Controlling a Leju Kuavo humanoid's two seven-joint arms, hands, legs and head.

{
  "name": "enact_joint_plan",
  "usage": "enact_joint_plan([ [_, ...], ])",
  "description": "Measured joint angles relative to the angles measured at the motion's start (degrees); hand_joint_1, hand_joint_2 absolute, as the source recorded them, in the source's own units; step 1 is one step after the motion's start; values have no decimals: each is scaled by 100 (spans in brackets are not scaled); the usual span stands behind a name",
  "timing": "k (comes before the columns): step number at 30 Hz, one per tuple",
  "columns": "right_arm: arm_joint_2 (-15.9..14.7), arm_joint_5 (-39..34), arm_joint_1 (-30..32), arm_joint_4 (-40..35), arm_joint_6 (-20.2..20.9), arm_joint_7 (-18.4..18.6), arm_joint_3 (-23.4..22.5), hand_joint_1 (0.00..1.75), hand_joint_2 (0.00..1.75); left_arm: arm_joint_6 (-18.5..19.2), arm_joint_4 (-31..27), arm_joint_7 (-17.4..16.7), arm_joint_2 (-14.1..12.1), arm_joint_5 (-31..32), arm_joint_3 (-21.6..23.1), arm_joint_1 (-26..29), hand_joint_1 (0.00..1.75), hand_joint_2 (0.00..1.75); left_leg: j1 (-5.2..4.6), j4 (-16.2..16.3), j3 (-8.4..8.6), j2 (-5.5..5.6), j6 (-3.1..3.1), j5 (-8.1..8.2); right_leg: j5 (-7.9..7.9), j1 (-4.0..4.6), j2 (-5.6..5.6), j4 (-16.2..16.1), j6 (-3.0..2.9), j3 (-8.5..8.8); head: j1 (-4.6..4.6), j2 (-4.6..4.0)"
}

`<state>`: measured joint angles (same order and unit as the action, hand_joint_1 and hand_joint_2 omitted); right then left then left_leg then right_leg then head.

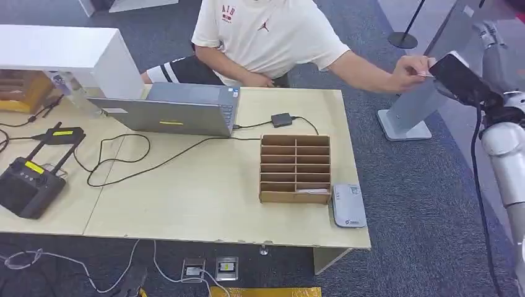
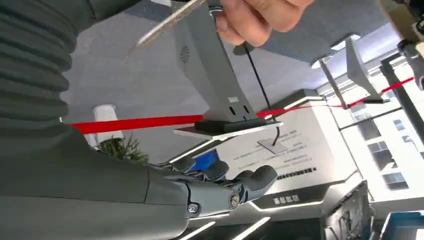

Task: Pass the card to the sensor for recognition and then transmit it.

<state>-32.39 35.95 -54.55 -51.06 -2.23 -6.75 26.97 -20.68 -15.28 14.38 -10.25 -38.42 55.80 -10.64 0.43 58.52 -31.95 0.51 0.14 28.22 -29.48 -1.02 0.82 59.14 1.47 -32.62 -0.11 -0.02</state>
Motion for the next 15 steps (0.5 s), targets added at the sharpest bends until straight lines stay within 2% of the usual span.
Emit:
enact_joint_plan([
  [1, 11, 0, 2, -20, 0, -4, 9, 175, 175, 0, -9, 0, 2, -4, 0, 2, 0, 0, 0, 0, 0, 0, 0, 0, 0, 0, 0, 0, 0, 0, -4, 0],
  [15, 116, -7, -31, -17, 118, -116, 96, 175, 175, 20, -39, -20, 7, -61, 0, 55, 0, 0, 0, 0, 0, -1, 0, 0, 0, 0, -1, 0, 0, -1, 0, 0],
])
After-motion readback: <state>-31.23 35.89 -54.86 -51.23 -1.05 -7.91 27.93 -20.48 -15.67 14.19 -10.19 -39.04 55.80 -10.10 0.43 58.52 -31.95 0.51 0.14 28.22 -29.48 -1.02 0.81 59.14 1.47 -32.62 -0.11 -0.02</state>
